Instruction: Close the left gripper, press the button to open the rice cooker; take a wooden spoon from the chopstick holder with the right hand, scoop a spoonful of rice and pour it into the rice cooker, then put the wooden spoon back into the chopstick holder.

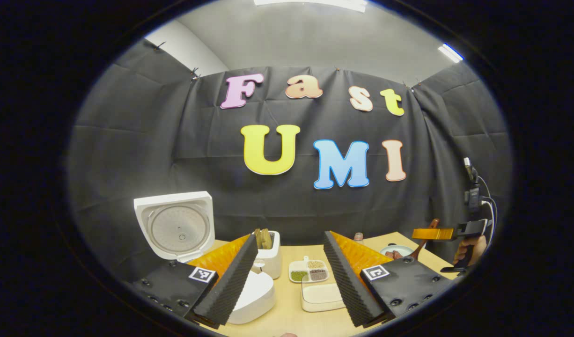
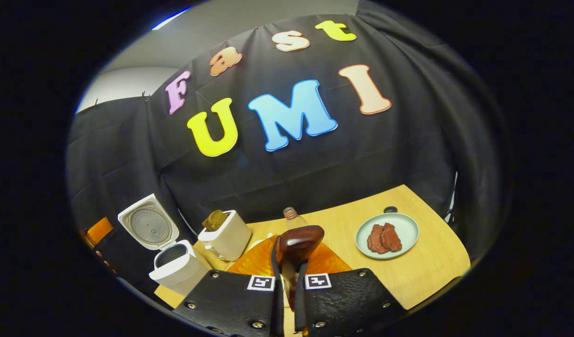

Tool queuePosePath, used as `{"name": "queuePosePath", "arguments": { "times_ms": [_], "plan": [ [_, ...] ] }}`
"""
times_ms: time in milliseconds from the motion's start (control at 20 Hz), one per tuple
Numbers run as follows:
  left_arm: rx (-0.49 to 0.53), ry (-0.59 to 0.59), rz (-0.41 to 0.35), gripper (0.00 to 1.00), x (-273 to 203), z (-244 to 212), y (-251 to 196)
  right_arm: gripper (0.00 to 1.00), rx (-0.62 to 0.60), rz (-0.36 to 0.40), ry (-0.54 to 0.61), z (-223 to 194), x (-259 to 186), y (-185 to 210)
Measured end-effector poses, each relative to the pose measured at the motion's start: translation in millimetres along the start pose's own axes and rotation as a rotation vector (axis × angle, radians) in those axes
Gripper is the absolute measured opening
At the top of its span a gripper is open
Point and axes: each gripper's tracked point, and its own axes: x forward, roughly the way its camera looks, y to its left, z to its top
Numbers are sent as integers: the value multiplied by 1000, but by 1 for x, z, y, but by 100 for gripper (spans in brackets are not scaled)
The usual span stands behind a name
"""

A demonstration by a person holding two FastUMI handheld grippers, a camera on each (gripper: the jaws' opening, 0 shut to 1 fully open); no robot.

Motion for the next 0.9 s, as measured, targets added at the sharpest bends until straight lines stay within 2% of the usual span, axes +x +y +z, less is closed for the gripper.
{"name": "queuePosePath", "arguments": {
  "times_ms": [50, 200, 250, 350, 600, 700, 750, 900],
  "plan": [
    [-4, 2, -2, 100, -1, -2, 4, 9, -8, 17, 4, 0, 8, 11],
    [23, -6, 12, 98, -6, -2, 23, 9, -44, 64, 17, -10, 36, 42],
    [30, -6, 17, 100, -7, -3, 28, 9, -63, 71, 31, -17, 46, 49],
    [34, -5, 24, 98, -10, -5, 37, 9, -96, 76, 62, -33, 65, 57],
    [36, 14, 55, 100, -14, -11, 47, 9, -169, 24, 113, -68, 109, 58],
    [43, 24, 68, 98, -25, -19, 57, 9, -207, 16, 140, -86, 125, 60],
    [47, 25, 71, 100, -30, -23, 61, 9, -236, 14, 150, -95, 131, 61],
    [60, 33, 80, 98, -40, -27, 68, 9, -379, -37, 148, -112, 148, 58]
  ]
}}
